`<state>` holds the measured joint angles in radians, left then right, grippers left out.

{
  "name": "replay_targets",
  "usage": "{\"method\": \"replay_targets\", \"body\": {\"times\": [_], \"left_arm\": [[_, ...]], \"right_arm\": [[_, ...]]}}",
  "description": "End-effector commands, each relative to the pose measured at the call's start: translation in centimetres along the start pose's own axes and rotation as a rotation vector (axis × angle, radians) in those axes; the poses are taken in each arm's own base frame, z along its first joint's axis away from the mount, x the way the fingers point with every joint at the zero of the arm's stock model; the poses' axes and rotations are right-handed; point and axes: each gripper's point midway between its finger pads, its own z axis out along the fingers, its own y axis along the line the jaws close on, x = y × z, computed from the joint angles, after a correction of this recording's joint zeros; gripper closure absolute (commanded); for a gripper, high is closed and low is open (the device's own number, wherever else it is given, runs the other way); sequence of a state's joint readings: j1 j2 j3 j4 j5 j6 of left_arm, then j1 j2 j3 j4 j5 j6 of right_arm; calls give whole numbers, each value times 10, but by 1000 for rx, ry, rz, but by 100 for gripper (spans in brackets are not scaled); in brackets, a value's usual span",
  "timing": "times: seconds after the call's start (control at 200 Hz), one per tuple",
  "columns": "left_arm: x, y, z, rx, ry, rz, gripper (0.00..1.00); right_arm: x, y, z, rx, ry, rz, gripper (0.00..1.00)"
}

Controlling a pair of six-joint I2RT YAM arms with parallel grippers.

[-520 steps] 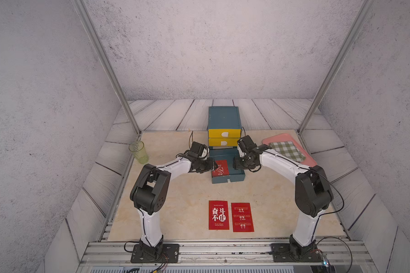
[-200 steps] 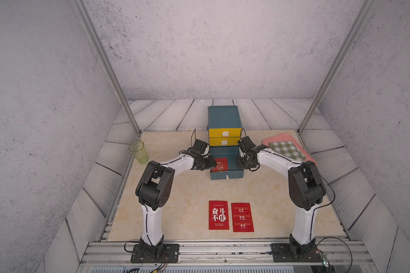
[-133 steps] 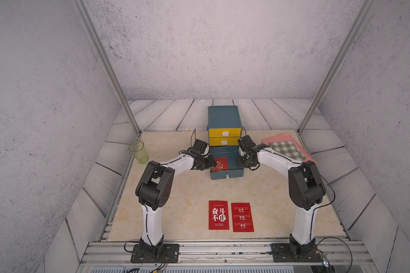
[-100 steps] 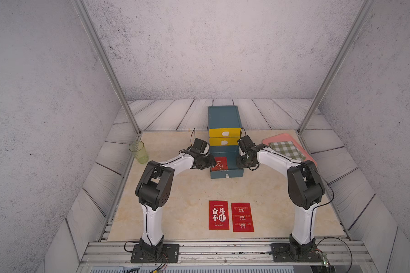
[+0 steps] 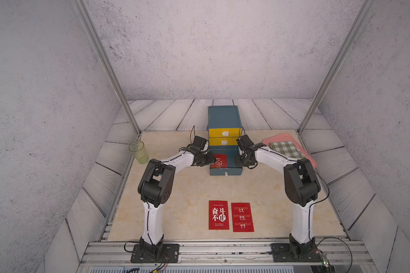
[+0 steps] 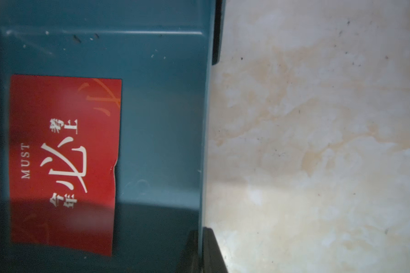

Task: Take the postcards out of the drawer
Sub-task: Adjust the drawer in the storage box.

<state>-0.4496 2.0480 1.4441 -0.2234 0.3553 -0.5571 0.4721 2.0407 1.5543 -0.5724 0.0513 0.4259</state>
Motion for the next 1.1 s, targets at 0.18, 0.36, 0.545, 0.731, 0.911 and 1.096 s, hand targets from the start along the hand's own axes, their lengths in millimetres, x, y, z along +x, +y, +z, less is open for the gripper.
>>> {"method": "replay_targets", "body": {"times": [0.18, 0.36, 0.545, 0.731, 0.911, 1.096], "left_arm": [[-5, -18, 2, 76, 4, 26, 43], [-3, -18, -4, 76, -3, 20, 41], [-9, -16, -21, 42, -46, 36, 38], [-11, -12, -26, 23, -45, 29, 37], [-5, -6, -20, 9, -28, 27, 41], [-4, 0, -12, -21, -19, 26, 51]], "right_arm": [[-15, 13, 17, -48, -18, -2, 89], [-17, 14, 5, -64, -32, -5, 57], [-29, 14, -26, -63, -86, -23, 34], [-35, 15, -49, -68, -106, -36, 30], [-38, 23, -67, -112, -132, -41, 29], [-43, 44, -63, -157, -125, -76, 29]]}}
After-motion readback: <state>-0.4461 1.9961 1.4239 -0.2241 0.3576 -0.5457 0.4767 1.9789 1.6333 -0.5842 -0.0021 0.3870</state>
